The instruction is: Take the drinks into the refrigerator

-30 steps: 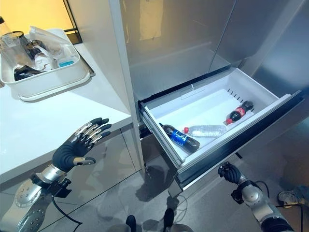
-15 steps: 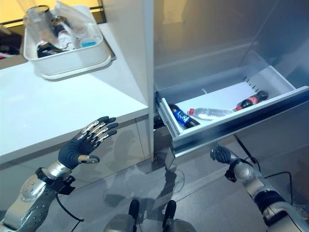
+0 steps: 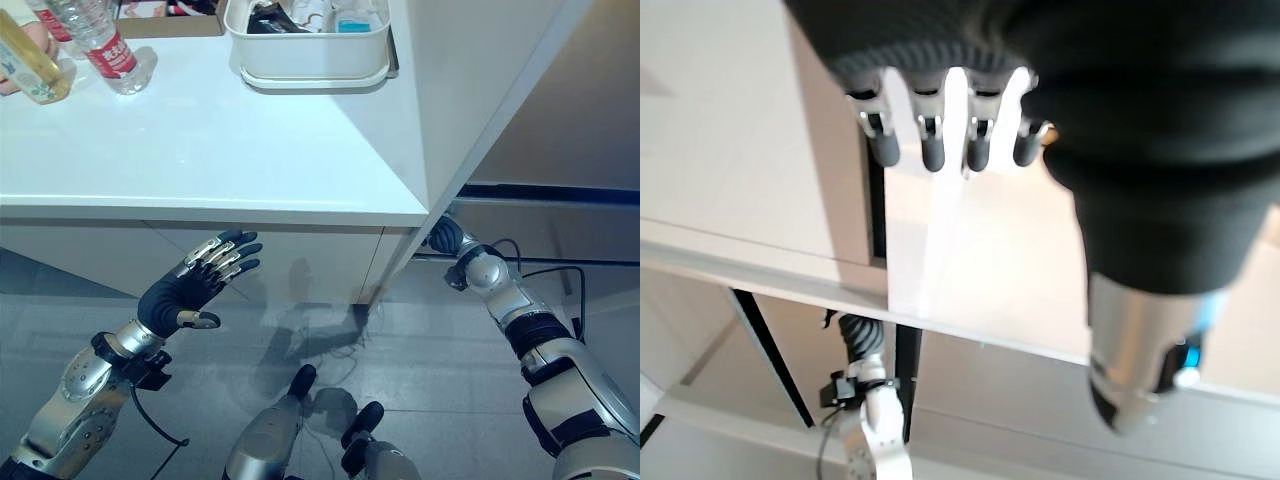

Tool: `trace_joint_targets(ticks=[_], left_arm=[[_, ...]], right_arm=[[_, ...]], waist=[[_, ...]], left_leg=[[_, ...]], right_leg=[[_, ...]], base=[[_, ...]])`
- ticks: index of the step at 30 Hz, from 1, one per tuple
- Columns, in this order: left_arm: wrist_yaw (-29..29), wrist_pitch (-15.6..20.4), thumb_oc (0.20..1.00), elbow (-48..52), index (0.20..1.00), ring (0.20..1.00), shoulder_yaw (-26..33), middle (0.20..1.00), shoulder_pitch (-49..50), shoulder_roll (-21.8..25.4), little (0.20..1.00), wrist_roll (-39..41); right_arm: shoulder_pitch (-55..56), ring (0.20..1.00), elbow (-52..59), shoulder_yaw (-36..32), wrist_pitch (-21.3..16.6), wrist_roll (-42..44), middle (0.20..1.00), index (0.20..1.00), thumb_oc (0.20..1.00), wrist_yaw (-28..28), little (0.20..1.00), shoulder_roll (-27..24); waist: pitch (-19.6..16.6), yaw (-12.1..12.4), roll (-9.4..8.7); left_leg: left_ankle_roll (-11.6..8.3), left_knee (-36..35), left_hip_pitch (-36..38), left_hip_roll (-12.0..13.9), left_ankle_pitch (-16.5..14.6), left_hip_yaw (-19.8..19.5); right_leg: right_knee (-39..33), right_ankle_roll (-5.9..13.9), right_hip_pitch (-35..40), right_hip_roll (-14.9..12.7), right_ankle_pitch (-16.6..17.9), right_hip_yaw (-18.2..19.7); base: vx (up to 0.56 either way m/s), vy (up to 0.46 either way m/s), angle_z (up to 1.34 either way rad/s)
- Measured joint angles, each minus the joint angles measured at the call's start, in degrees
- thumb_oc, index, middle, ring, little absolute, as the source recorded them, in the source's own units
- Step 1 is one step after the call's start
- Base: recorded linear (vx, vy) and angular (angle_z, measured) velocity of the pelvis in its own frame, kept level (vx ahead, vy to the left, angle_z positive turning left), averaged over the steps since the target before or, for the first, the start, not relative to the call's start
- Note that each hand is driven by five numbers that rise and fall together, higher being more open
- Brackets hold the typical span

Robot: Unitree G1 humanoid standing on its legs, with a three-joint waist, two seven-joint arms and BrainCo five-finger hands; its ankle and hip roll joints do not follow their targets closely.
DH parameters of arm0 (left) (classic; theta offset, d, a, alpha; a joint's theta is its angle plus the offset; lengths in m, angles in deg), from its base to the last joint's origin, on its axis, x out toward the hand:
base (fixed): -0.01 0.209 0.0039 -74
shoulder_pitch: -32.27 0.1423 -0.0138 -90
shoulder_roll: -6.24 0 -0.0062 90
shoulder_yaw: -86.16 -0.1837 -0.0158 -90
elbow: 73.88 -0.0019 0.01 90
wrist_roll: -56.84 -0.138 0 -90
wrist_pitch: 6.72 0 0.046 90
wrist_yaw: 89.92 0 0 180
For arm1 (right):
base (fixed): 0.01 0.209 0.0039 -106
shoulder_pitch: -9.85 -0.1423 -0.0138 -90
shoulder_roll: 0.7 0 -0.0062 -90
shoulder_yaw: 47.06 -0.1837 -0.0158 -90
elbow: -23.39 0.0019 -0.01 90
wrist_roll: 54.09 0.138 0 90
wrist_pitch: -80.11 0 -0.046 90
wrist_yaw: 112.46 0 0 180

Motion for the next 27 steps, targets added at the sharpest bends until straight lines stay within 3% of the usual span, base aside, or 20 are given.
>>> trace_joint_targets(ticks=[3,6,7,10,13,21,27], left_arm=[[-0.75,0.03,1.000,-0.03,1.000,1.000,0.50,1.000,-0.13,-0.53,1.000,-0.11],[-1.32,0.06,1.000,-0.02,1.000,1.000,0.63,1.000,-0.36,-0.90,1.000,-0.13],[-1.51,0.12,1.000,0.09,1.000,1.000,0.73,1.000,-0.45,-1.07,1.000,-0.66],[-2.08,0.18,1.000,0.09,1.000,1.000,1.07,1.000,0.06,-1.49,1.000,-1.25],[-2.38,0.69,1.000,0.08,1.000,1.000,2.38,1.000,0.58,-2.40,1.000,-2.56],[-2.85,1.41,1.000,-0.38,1.000,1.000,4.16,1.000,3.11,-2.72,1.000,-4.27],[-3.00,2.65,1.000,-10.13,1.000,1.000,4.40,1.000,5.22,-3.68,1.000,-9.49]], right_arm=[[3.89,0.200,1.35,-5.30,-0.30,2.13,0.200,0.200,0.200,1.79,0.200,3.59],[6.71,0.209,3.83,-6.24,-1.09,2.49,0.209,0.209,0.209,2.36,0.209,4.32],[8.99,1.000,6.07,-7.75,-1.18,2.48,1.000,1.000,1.000,2.31,1.000,4.54],[14.73,1.000,9.79,-8.99,-2.23,2.47,1.000,1.000,1.000,1.54,1.000,5.26],[22.29,1.000,11.57,-12.05,-3.69,2.75,1.000,1.000,1.000,1.07,1.000,8.92],[36.48,1.000,10.57,-12.61,-3.93,2.69,1.000,1.000,1.000,0.18,1.000,13.51],[42.56,1.000,10.36,-12.60,-3.87,2.49,1.000,1.000,1.000,-1.09,1.000,13.62]], waist=[[-0.02,-0.80,-0.05],[-0.03,-0.81,-0.05],[-0.12,-0.78,-0.15],[-0.16,-0.90,-0.29],[-0.71,-2.31,-1.24],[-2.70,-7.08,-3.73],[-5.58,-9.16,-4.23]], left_leg=[[0.06,0.00,0.03,-0.06,-0.06,0.19],[0.12,-0.01,0.09,-0.03,-0.11,0.52],[0.20,0.02,0.14,0.04,-0.28,0.93],[0.47,-0.06,1.20,0.06,-0.57,2.21],[0.65,-0.11,2.32,0.20,-1.00,3.71],[0.88,-0.17,4.32,0.67,-1.96,7.35],[0.93,-1.30,6.87,1.40,-2.48,11.01]], right_leg=[[0.23,0.10,-0.23,-0.11,-0.30,0.21],[0.22,0.13,-0.23,-0.10,-0.38,0.47],[0.28,0.11,-0.39,-0.08,-0.43,0.86],[0.43,0.13,0.00,-0.12,-0.43,1.98],[0.66,0.29,0.39,-0.13,-0.54,3.48],[1.07,0.28,0.43,0.26,-0.39,7.09],[0.10,0.13,1.06,1.15,0.35,10.51]], base=[[0.00,0.007,-0.01],[0.01,0.028,-0.05],[0.01,0.042,-0.13],[0.01,0.027,-0.19],[0.00,0.050,-0.21],[0.02,0.028,-0.25],[0.02,0.015,-0.33]])
